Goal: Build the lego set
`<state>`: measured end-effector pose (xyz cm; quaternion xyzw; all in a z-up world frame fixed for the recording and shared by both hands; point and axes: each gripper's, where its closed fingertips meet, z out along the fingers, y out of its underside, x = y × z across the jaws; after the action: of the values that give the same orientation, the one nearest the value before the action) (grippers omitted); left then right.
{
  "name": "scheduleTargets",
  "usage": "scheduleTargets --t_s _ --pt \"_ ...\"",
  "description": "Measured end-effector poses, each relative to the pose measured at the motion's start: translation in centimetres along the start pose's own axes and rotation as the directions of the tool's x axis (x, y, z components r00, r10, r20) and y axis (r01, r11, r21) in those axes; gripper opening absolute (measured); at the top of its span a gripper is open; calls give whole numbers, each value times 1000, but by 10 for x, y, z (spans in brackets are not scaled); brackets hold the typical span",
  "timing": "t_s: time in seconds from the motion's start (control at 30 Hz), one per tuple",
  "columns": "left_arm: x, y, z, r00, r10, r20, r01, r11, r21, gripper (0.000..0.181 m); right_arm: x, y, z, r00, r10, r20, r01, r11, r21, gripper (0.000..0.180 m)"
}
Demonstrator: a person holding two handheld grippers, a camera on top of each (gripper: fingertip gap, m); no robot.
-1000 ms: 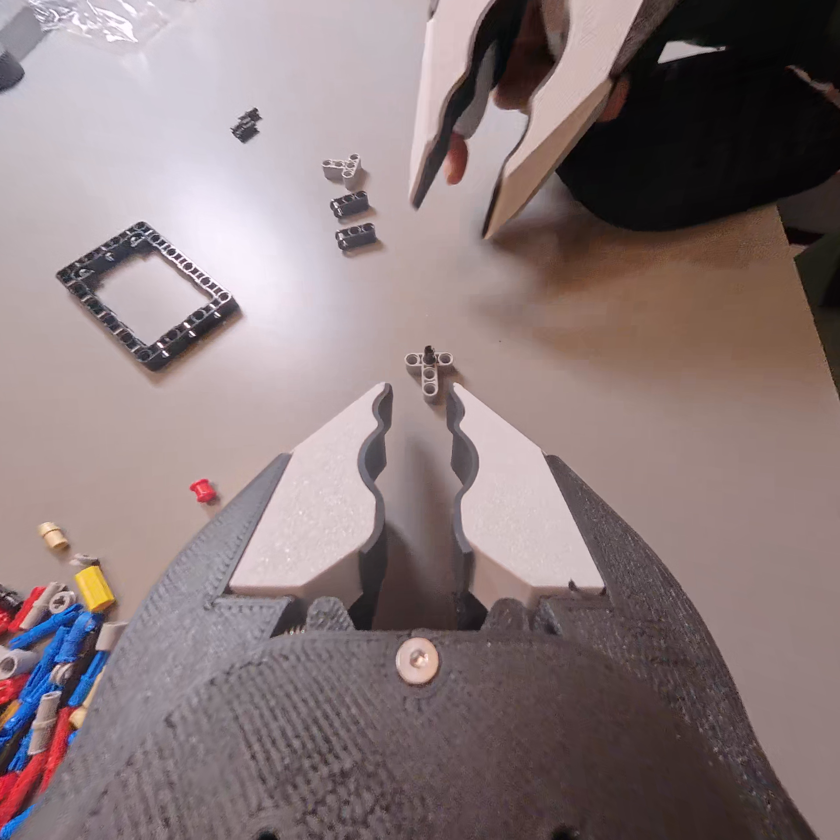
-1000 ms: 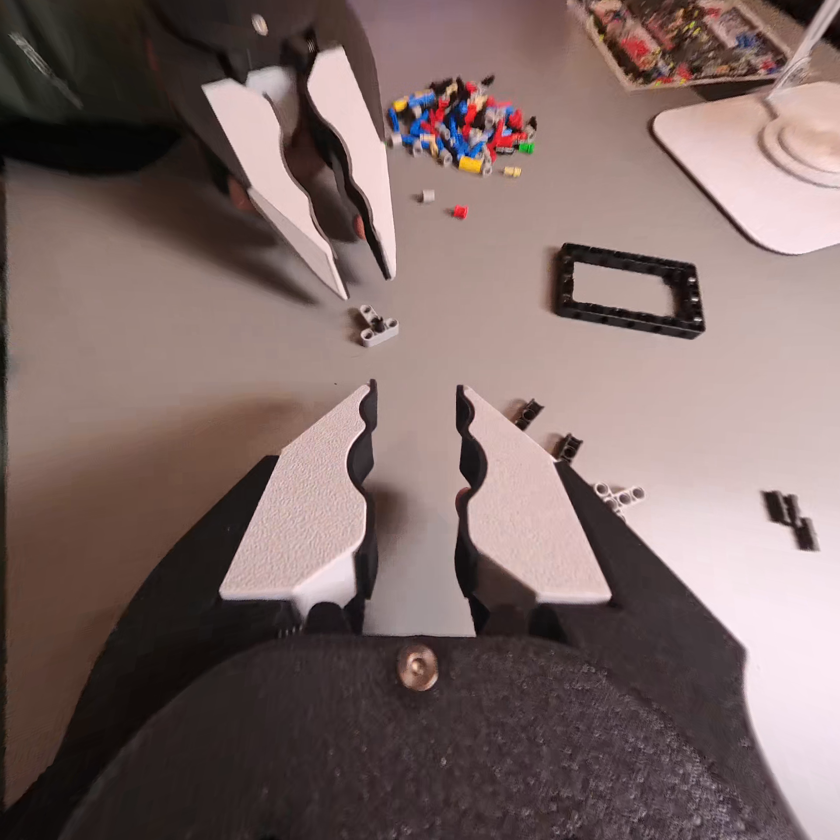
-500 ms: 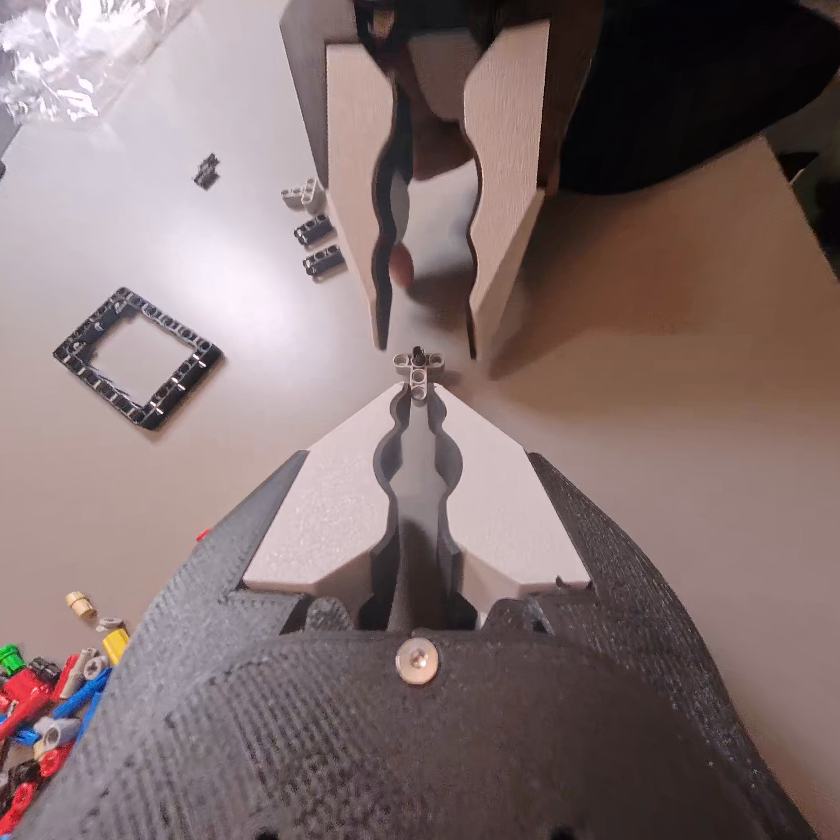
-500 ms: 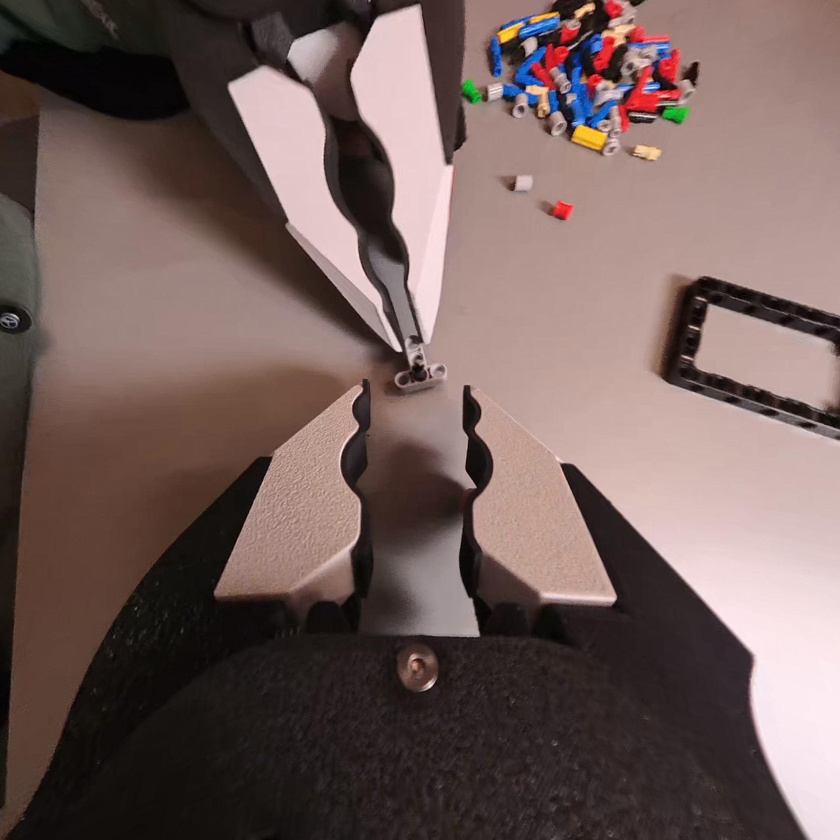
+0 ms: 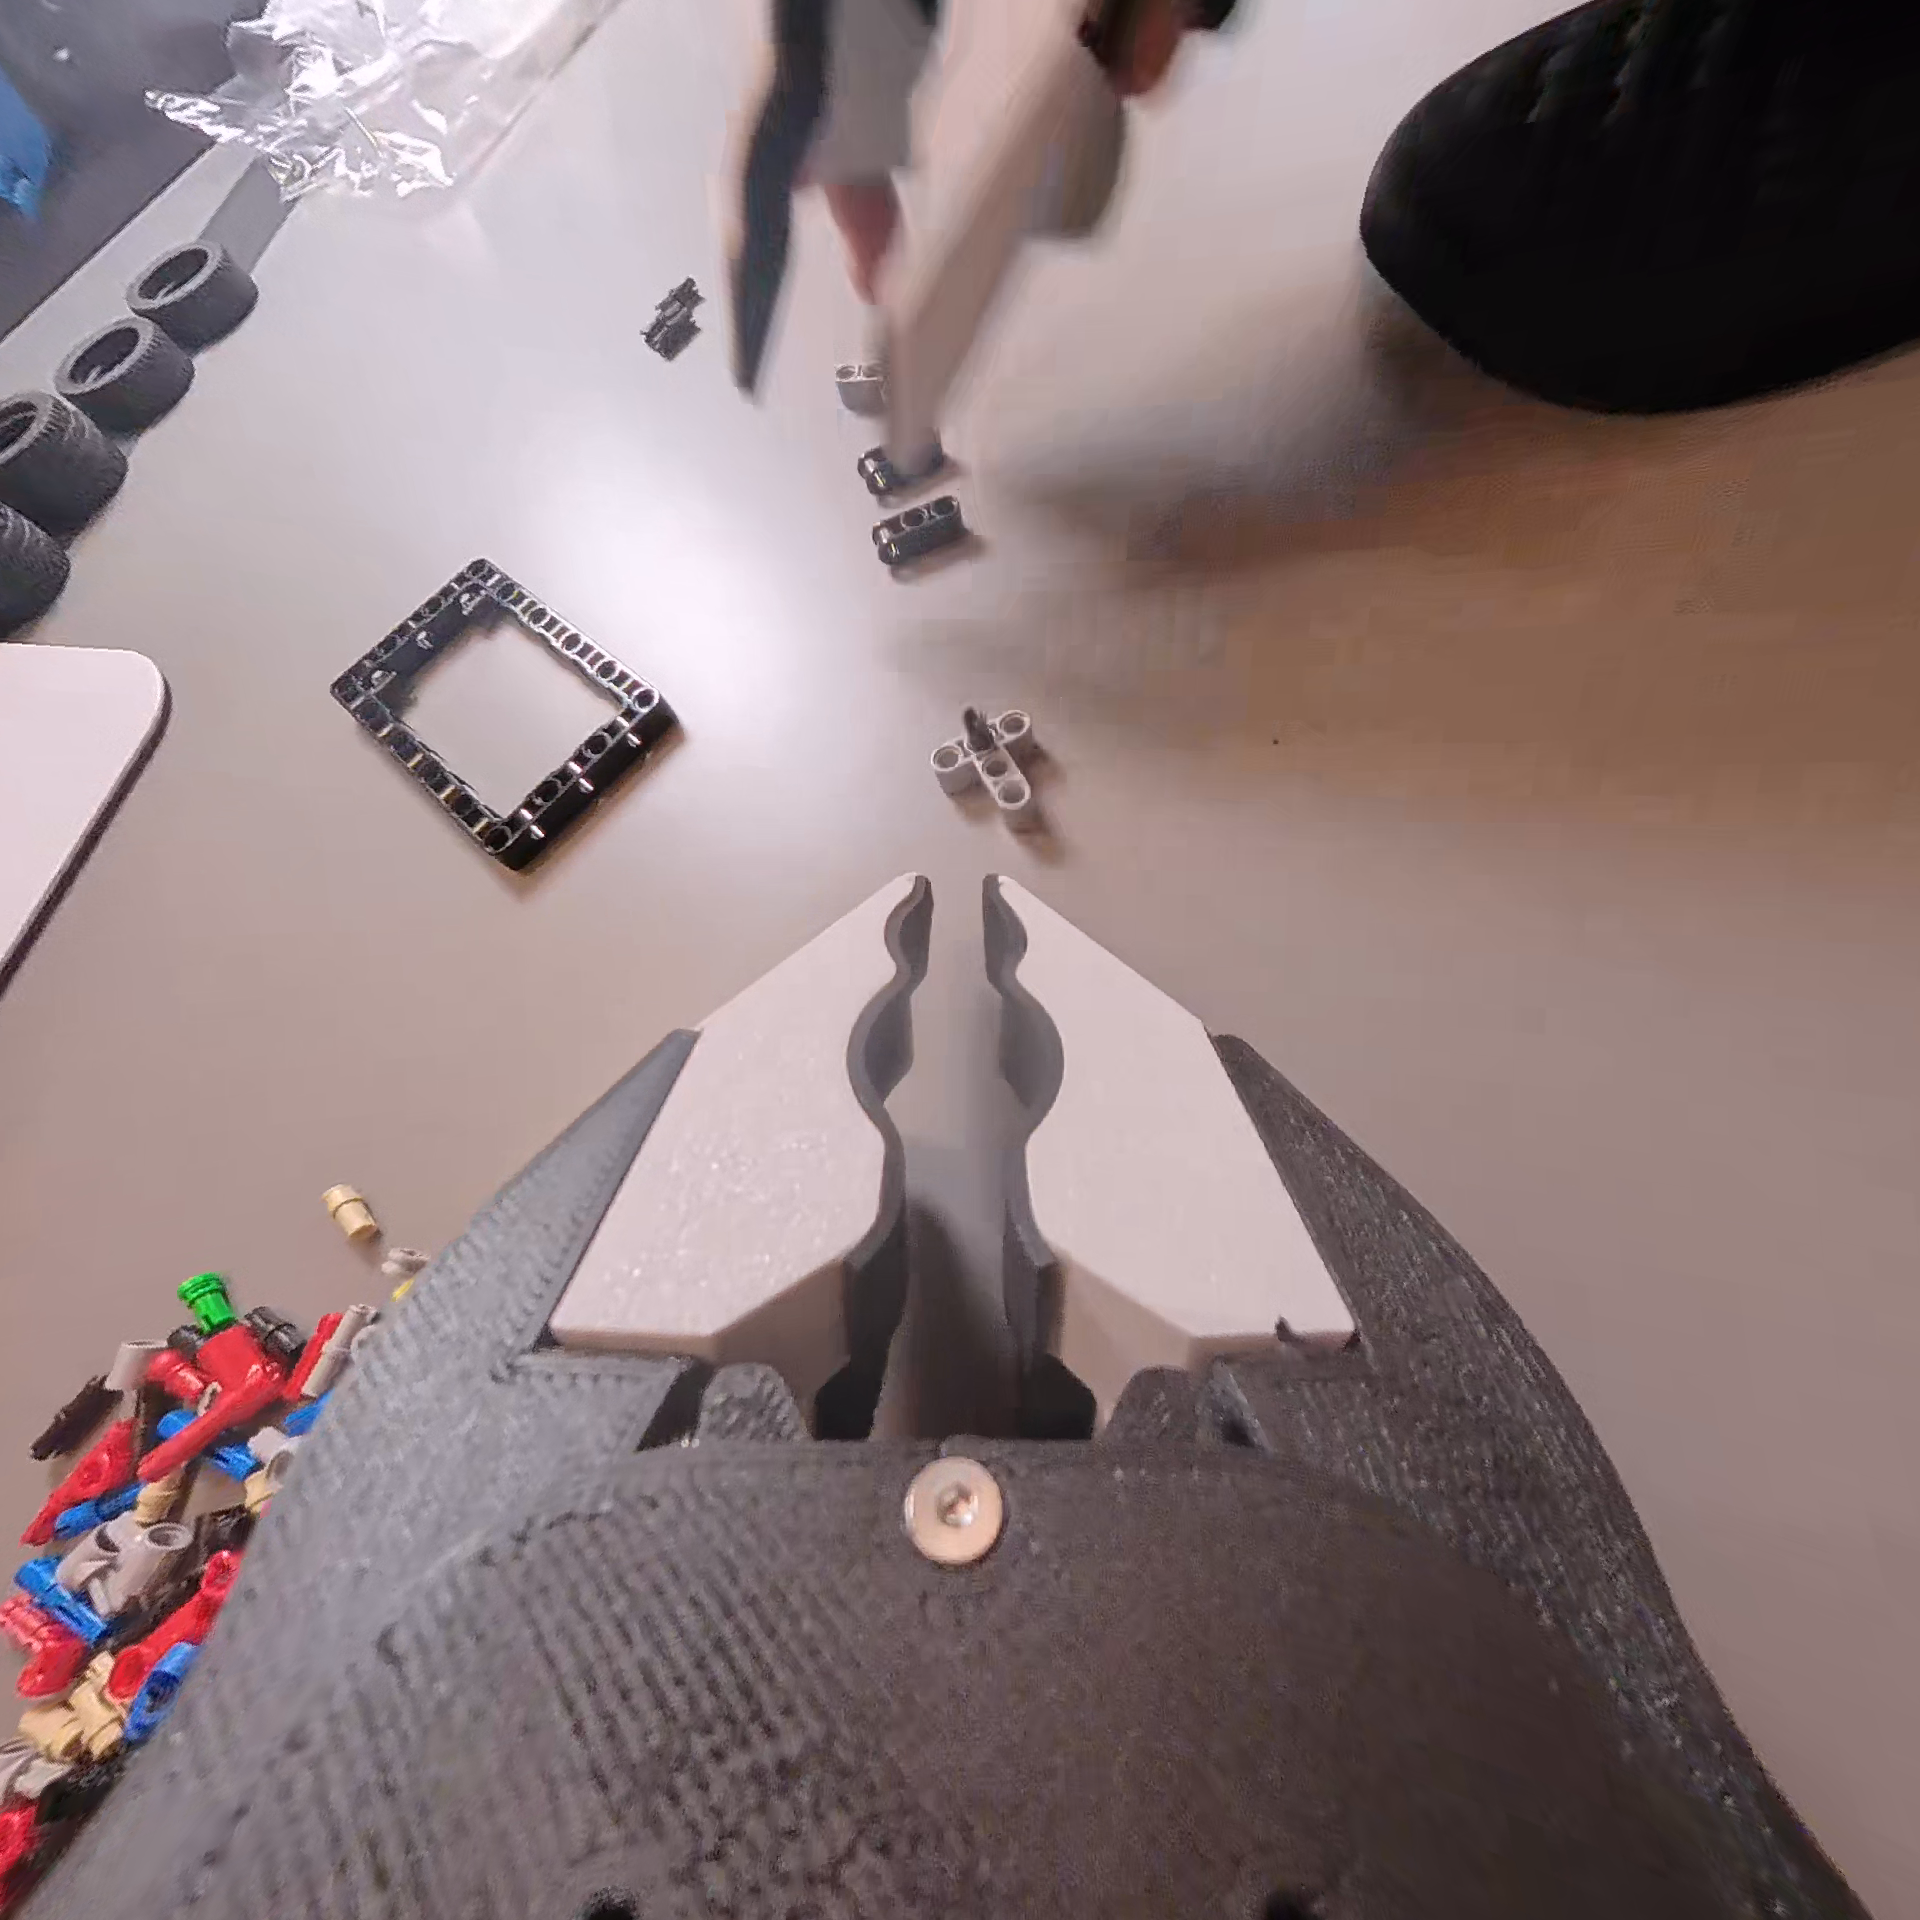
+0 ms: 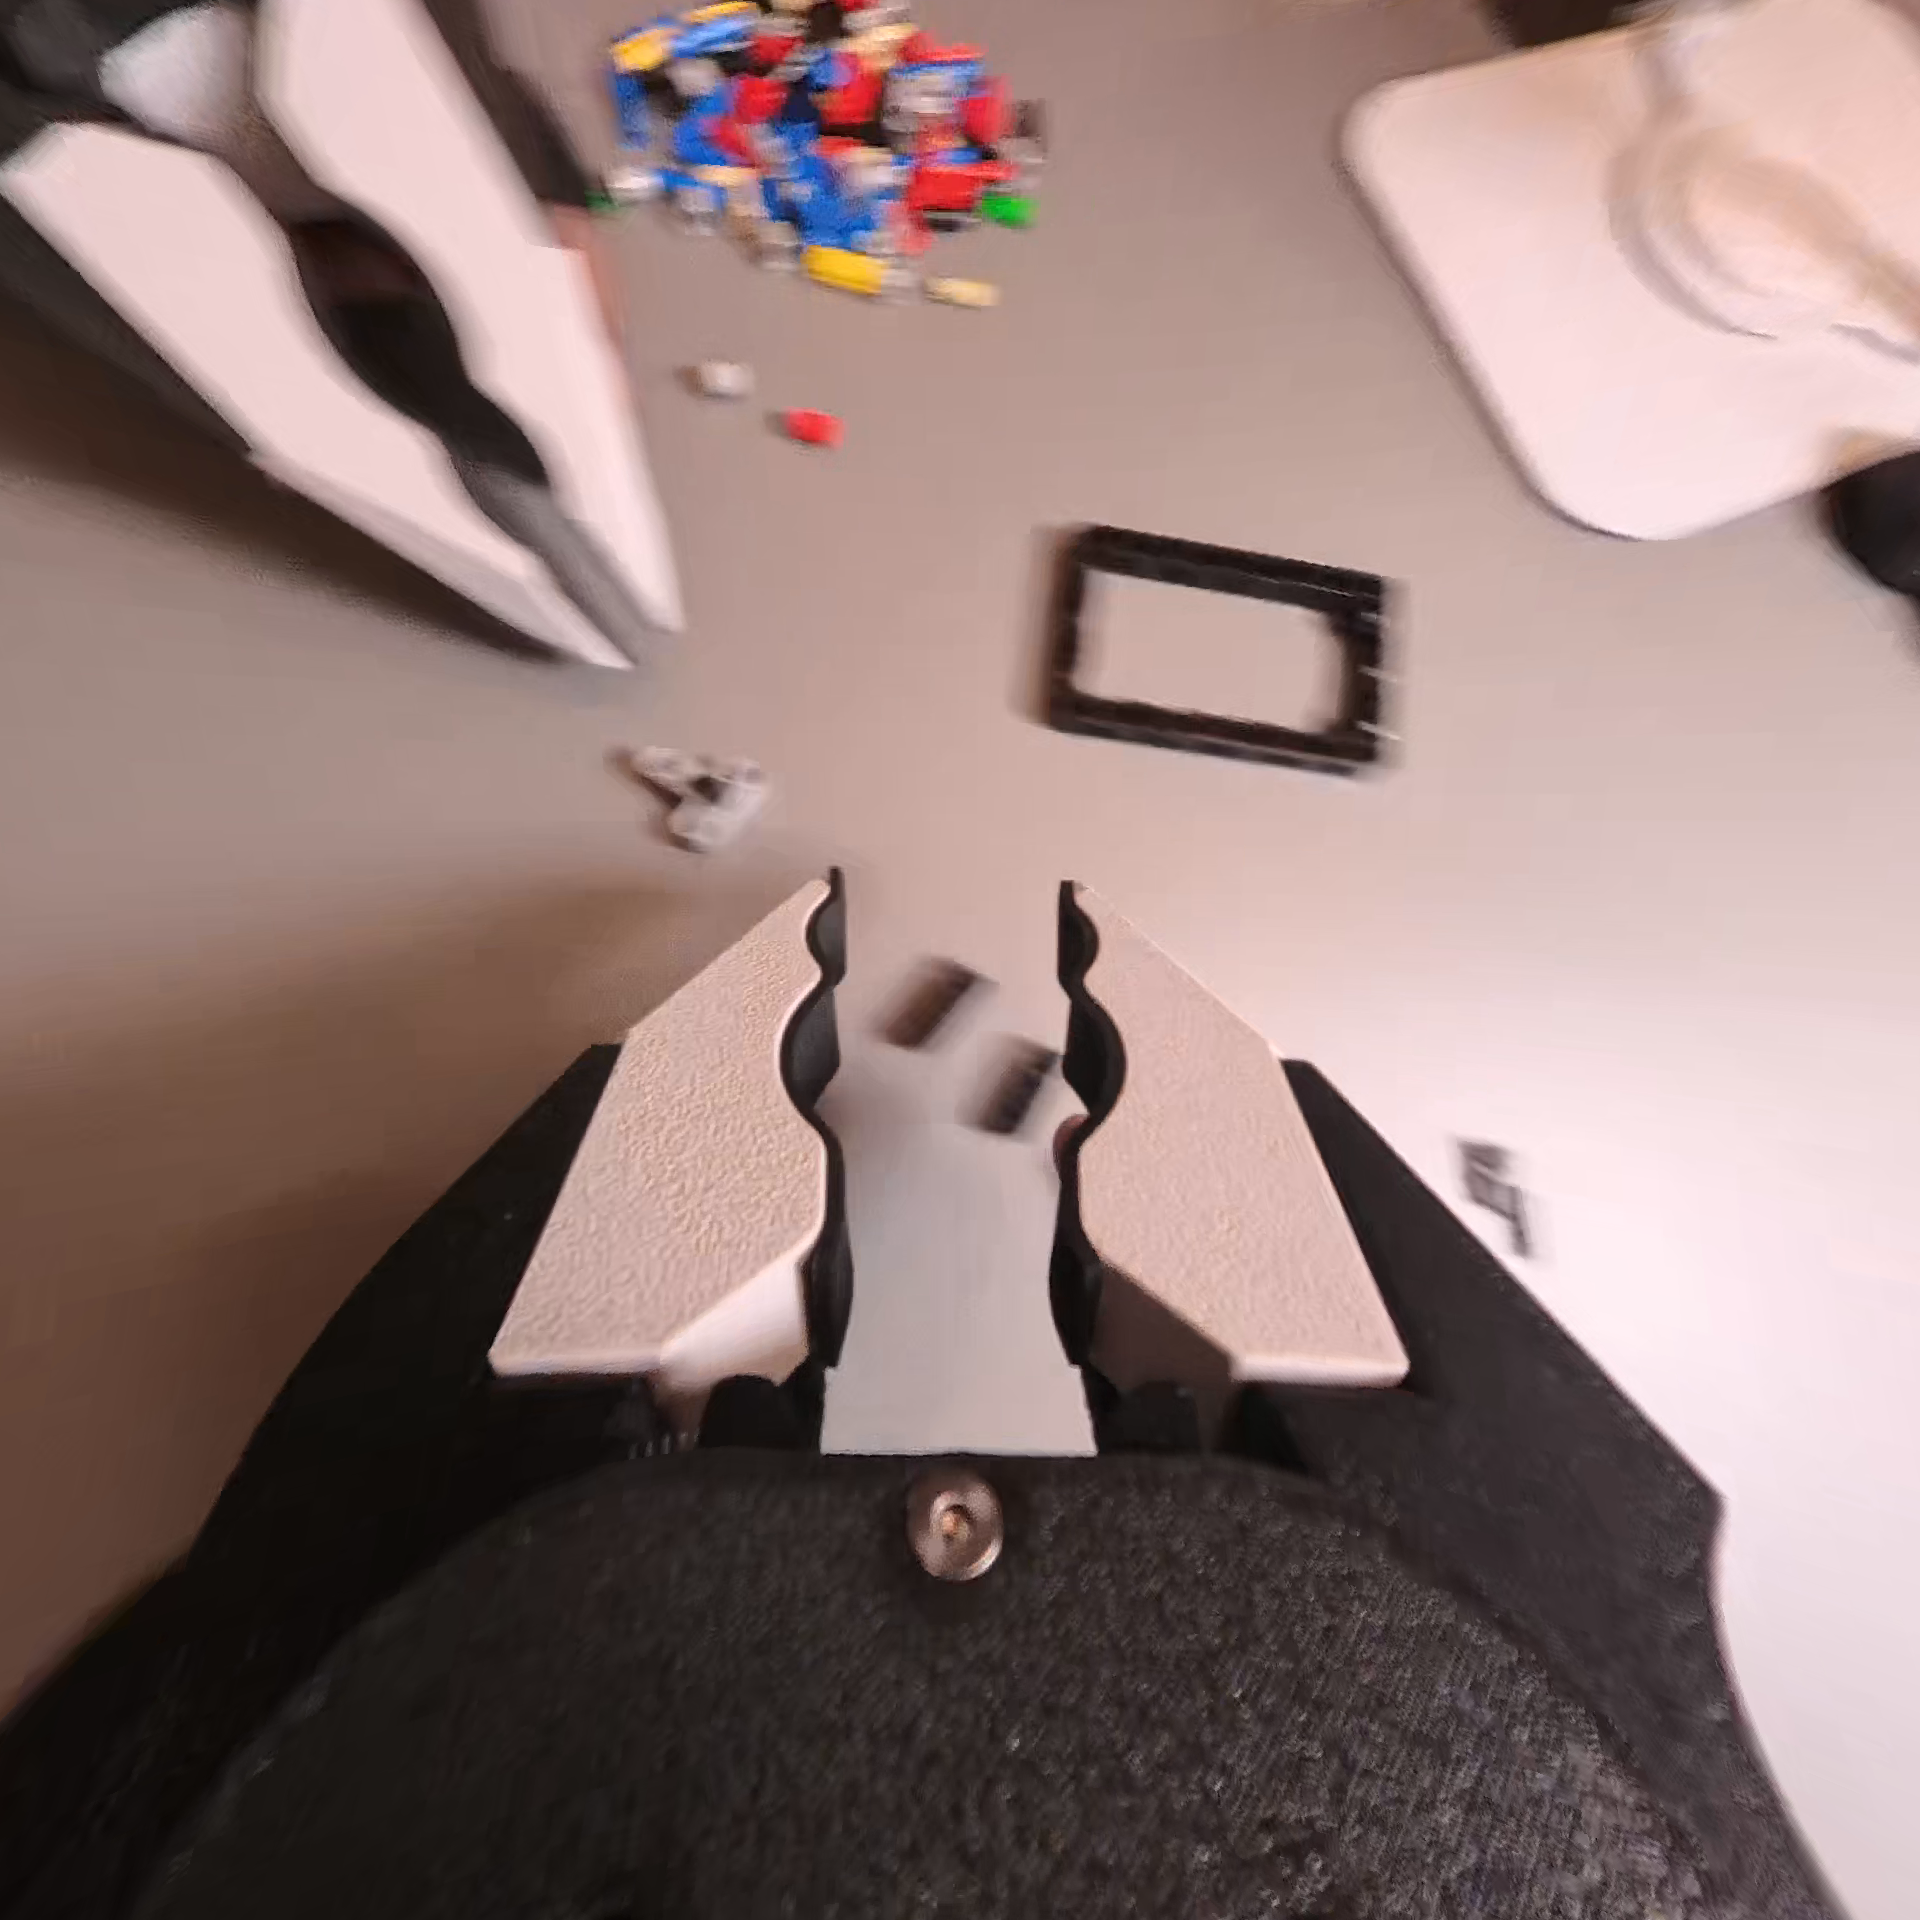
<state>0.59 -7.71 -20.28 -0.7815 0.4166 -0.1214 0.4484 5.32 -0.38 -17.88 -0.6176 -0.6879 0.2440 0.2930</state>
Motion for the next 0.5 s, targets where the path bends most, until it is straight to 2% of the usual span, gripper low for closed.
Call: scheduleTargets --t_s 0.1,0.2,0.3,0.4,0.5 --pt "0 2 0 1000 -17 -8 17 1000 -13 17 86 34 -24 989 56 -134 -61 998 -33 34" --pt "0 4 2 999 -42 -17 41 999 -31 21 134 73 -27 984 144 -107 -151 987 -63 34" --pt "4 1 5 995 -89 -37 88 996 -29 23 138 81 -22 981 194 -14 -194 980 -53 31" --pt "10 -5 11 988 -145 -60 143 989 -36 29 140 90 -15 991 132 -37 -135 985 -107 23" --pt "12 -9 18 986 -156 -59 153 987 -45 31 143 89 -13 994 88 -67 -95 988 -118 2"
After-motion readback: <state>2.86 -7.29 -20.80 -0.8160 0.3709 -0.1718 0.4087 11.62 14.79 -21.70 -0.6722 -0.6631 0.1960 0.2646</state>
